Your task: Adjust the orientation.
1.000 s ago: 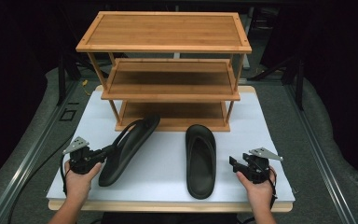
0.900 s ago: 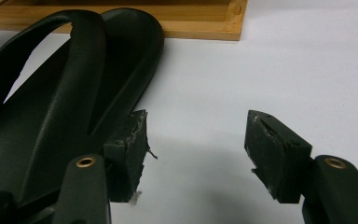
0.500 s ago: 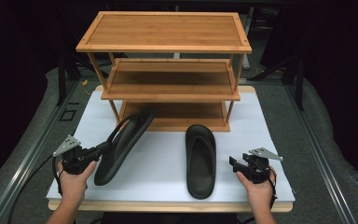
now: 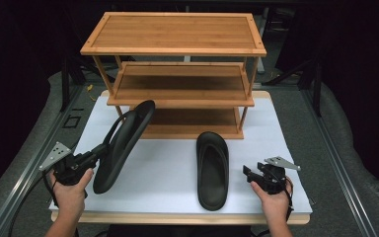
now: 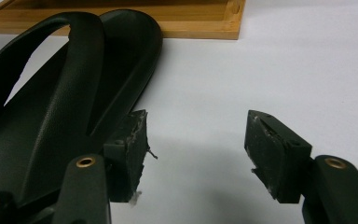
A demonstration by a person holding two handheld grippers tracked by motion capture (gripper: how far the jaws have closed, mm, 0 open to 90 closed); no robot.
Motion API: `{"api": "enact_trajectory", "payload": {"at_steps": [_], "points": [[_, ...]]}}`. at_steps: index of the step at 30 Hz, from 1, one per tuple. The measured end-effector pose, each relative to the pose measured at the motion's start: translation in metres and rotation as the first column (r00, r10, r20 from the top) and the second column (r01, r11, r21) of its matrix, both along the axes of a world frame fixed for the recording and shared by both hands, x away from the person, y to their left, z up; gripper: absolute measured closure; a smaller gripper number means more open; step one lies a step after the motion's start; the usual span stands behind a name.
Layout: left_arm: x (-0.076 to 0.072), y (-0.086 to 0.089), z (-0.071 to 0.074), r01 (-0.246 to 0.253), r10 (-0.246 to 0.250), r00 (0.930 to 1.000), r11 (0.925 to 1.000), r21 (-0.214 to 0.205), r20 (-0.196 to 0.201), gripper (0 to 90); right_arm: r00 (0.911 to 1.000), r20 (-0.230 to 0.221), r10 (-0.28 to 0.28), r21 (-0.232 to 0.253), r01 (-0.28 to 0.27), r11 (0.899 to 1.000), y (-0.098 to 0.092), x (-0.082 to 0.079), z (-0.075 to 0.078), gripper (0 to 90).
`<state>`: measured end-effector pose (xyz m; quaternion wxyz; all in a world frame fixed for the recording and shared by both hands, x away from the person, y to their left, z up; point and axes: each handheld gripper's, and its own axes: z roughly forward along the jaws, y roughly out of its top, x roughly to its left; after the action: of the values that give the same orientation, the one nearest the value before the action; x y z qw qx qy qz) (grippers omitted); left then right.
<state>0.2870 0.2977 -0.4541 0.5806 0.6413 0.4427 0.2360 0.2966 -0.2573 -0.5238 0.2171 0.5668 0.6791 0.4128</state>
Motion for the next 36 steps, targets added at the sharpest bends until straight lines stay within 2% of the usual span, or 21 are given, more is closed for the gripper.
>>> {"api": "enact_trajectory", "payload": {"at_steps": [7, 13, 26, 34, 36], "points": [[-0.004, 0.002, 0.019, -0.009, 0.011, 0.9982, 0.9998, -0.019, 0.058, 84.5, 1.0, -0.002, -0.004, -0.005, 0.004, 1.0, 0.001, 0.0, 0.0, 39.0], [0.002, 0.005, 0.029, -0.026, 0.028, 0.9974, 0.9992, -0.029, 0.066, 84.5, 1.0, -0.008, -0.002, 0.007, 0.002, 1.0, -0.001, 0.0, -0.001, 38.9], [0.033, -0.007, 0.033, -0.038, 0.04, 0.9979, 0.9982, -0.047, 0.051, 84.5, 1.0, -0.006, -0.002, 0.016, 0.002, 1.0, -0.001, 0.0, -0.001, 38.8], [0.056, -0.018, 0.043, -0.058, 0.06, 0.997, 0.997, -0.052, 0.049, 84.4, 1.0, -0.009, 0.002, 0.016, -0.002, 1.0, -0.002, -0.002, 0.001, 38.7], [0.065, -0.02, 0.048, -0.061, 0.064, 0.9968, 0.9964, -0.058, 0.048, 84.5, 1.0, 0.007, -0.006, 0.023, 0.006, 1.0, -0.003, -0.002, 0.0, 38.6]]}}
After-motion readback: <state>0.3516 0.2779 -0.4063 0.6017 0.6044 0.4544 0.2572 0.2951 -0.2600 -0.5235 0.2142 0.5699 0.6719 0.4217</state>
